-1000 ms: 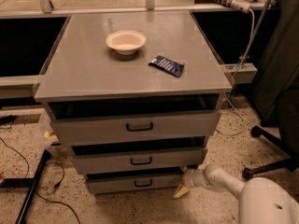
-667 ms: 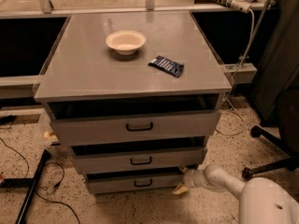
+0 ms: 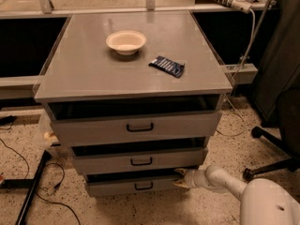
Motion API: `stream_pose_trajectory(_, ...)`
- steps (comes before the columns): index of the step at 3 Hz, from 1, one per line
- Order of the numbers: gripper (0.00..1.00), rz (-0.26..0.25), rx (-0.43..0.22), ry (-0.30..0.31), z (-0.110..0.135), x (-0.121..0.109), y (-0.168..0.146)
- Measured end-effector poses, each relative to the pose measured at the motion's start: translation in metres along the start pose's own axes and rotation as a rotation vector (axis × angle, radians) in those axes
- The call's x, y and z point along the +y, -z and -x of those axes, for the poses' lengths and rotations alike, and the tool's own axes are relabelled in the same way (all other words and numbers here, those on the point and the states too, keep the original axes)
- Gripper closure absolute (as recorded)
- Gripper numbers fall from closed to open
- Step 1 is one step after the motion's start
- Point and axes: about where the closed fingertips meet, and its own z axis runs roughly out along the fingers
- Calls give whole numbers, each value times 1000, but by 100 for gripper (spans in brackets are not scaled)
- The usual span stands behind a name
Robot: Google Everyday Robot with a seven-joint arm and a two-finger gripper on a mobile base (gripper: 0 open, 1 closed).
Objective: Open bottom drawer
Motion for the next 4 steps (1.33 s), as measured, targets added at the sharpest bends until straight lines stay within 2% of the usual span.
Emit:
stream_pose_trajectory(1, 89, 0, 0, 1, 3, -1, 3)
stream_pose_trajectory(2, 100, 26, -13, 40, 5, 9, 24)
stream_pose_trajectory(3, 100, 26, -13, 40, 7, 9, 27)
stream_pose_trajectory(4, 81, 26, -13, 40, 7, 9, 26)
